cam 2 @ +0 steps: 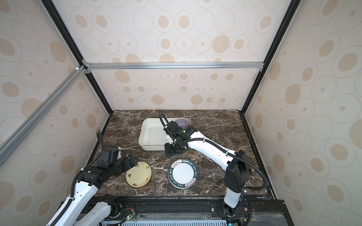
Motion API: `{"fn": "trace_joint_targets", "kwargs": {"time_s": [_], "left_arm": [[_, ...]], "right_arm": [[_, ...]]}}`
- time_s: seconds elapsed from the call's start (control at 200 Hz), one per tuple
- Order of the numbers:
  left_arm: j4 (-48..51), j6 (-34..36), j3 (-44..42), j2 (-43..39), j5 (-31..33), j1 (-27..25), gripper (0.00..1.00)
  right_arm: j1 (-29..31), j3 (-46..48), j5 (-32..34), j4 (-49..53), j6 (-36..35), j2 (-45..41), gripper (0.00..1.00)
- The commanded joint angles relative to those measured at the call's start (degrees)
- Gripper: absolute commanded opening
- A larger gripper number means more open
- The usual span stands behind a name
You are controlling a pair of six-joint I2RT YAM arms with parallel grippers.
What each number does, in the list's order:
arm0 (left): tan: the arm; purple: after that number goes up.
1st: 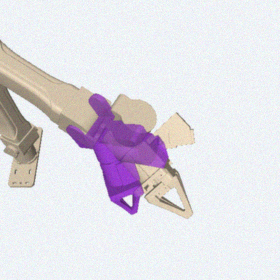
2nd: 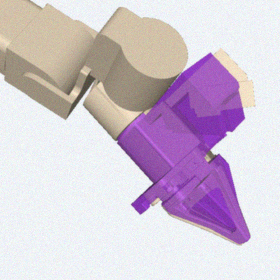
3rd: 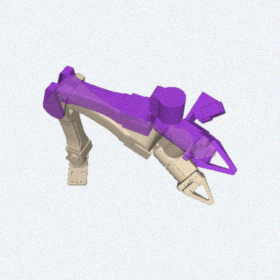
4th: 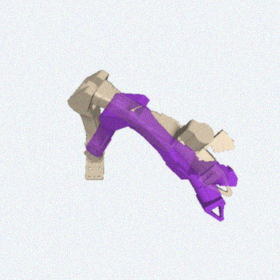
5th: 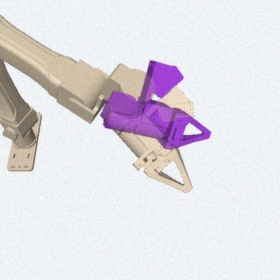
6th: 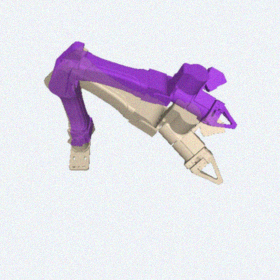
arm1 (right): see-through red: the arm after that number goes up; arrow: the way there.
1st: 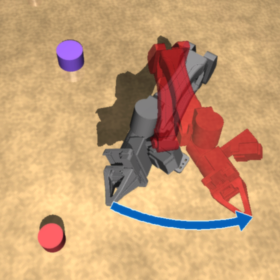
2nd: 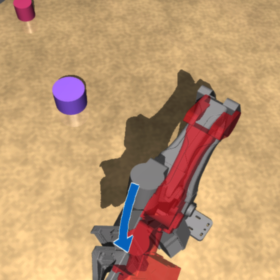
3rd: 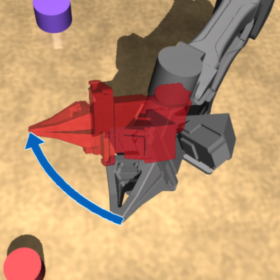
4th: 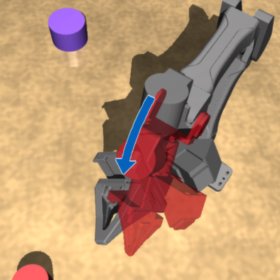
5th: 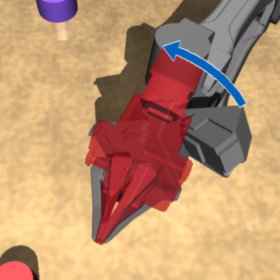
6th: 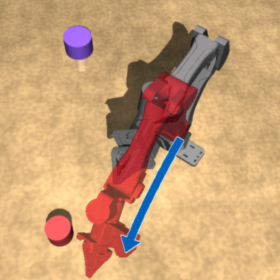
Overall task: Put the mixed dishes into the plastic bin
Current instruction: 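Move the right gripper to the green-rimmed plates while the left releases the bin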
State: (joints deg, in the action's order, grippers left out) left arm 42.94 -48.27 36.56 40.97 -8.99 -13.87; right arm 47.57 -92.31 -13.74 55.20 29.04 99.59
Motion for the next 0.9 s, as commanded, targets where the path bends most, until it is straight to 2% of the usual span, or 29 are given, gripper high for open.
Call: {"fn": "trace_joint_targets", "kwargs": {"time_s": [0.0, 0.455, 0.66, 0.895], "left_arm": [[0.79, -4.71, -1.75, -1.94, 0.12, 0.40, 0.95], [-1.13, -6.67, -7.39, -5.47, -1.37, 0.37, 0.95], [-3.60, -6.15, -8.55, -2.36, -1.38, 0.40, 0.95], [-2.47, -5.60, -7.91, 1.69, 3.43, 0.33, 0.95]], "right_arm": [[0.19, -1.15, -0.97, 1.73, -1.70, 1.02, 0.45], [-0.20, -4.01, -3.60, 3.14, -1.92, 4.41, 0.45], [-0.11, -6.84, -3.64, 3.20, -1.11, 6.53, 0.45], [-0.06, -5.10, -2.53, 2.79, -1.09, 5.19, 0.46]]}}
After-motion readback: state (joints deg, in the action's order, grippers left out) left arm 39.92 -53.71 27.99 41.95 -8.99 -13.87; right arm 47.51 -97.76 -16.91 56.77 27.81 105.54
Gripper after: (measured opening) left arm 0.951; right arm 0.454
